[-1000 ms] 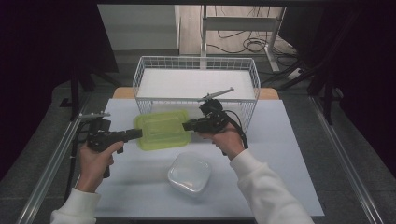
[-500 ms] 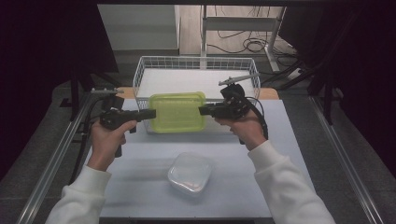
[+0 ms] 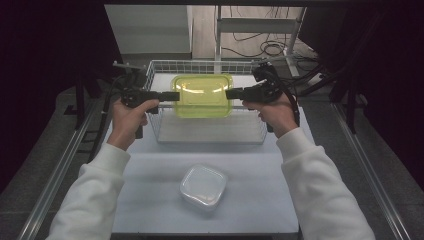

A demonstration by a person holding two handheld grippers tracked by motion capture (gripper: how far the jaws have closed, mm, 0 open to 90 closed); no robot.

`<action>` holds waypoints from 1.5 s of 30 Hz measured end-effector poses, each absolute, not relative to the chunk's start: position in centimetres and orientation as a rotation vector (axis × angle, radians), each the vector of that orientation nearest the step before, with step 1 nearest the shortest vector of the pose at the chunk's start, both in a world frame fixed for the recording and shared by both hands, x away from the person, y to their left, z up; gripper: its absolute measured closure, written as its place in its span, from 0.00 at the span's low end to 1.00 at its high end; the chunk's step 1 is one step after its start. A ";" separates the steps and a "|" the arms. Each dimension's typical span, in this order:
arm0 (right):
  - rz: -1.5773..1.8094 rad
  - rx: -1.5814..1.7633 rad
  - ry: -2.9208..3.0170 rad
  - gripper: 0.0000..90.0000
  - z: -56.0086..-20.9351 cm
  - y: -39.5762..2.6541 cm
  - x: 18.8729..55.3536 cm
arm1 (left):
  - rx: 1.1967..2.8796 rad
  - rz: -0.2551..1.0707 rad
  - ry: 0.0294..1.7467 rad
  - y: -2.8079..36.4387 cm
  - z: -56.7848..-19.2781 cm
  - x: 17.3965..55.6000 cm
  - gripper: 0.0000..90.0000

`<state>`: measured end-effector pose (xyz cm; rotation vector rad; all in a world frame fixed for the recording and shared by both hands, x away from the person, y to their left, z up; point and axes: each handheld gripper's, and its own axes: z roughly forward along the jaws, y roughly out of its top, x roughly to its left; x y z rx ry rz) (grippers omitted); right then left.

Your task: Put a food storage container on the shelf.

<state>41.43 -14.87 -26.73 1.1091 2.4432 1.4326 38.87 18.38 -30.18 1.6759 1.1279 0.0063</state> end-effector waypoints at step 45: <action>1.471 1.478 2.388 0.85 -29.7 -17.2 50.0 | 1.689 -0.171 1.276 16.2 -31.4 48.0 0.88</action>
